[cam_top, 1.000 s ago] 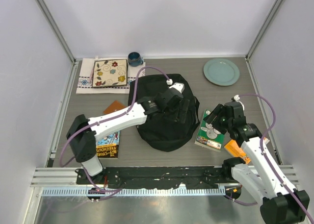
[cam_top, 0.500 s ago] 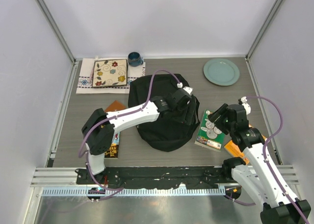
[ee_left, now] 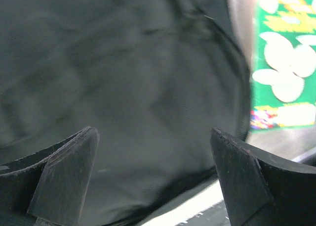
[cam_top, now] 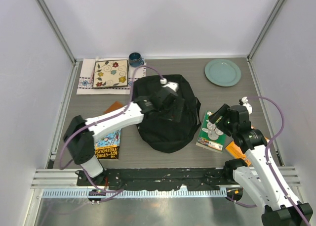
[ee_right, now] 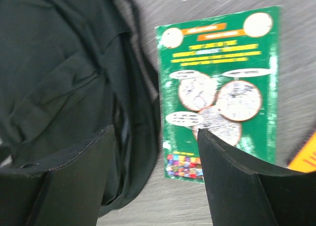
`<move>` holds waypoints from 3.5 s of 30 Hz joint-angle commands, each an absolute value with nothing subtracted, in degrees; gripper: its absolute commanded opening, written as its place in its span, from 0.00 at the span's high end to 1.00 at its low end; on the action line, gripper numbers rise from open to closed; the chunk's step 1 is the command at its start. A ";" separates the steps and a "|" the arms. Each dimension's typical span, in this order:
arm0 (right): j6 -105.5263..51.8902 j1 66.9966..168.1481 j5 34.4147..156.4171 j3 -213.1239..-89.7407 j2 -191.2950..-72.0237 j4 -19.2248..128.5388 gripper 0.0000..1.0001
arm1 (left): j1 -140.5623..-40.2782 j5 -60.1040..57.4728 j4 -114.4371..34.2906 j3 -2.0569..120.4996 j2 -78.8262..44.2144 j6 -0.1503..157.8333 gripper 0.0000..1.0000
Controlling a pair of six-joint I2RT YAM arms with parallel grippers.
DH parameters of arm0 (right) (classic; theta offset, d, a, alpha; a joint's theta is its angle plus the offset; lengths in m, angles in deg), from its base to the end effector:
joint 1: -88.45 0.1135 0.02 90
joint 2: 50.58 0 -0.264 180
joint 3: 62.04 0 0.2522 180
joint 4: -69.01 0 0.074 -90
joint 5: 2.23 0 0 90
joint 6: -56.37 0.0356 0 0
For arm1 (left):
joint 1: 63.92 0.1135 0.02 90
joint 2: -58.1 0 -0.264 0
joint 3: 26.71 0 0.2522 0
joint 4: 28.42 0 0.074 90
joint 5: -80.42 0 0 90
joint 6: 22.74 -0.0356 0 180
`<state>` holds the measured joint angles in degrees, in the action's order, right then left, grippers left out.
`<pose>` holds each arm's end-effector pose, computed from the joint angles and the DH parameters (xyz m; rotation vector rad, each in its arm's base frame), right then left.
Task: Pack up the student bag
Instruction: Unzip the student bag at the center of the board, then pick up the book from the center of the board.
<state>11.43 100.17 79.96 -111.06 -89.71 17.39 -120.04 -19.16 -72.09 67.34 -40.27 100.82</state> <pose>0.1432 0.0248 0.2507 0.7321 2.1981 0.3543 0.2184 -0.3146 0.2746 0.4035 2.4273 -0.5197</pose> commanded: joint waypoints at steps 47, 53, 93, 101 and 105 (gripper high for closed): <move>16.81 154.72 89.71 -153.66 -164.39 52.97 0.23 | -50.82 1.67 -74.25 13.95 6.07 115.34 0.00; 19.88 154.80 90.86 -156.39 -169.93 54.38 0.22 | -50.83 2.39 -75.13 13.24 8.27 115.87 0.00; 23.14 152.34 89.80 -160.17 -173.62 55.78 0.18 | -50.83 -0.09 -68.54 8.24 8.08 115.60 0.17; 24.11 151.73 89.97 -159.64 -173.71 55.78 0.20 | -50.83 4.30 -68.90 8.58 11.34 115.86 0.42; 24.20 151.55 90.23 -159.56 -173.98 55.78 0.20 | -50.74 5.71 -68.90 9.72 11.78 115.87 0.53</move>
<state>23.29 151.08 89.99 -158.43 -172.99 54.50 -50.56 -2.72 -69.95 8.16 10.73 114.68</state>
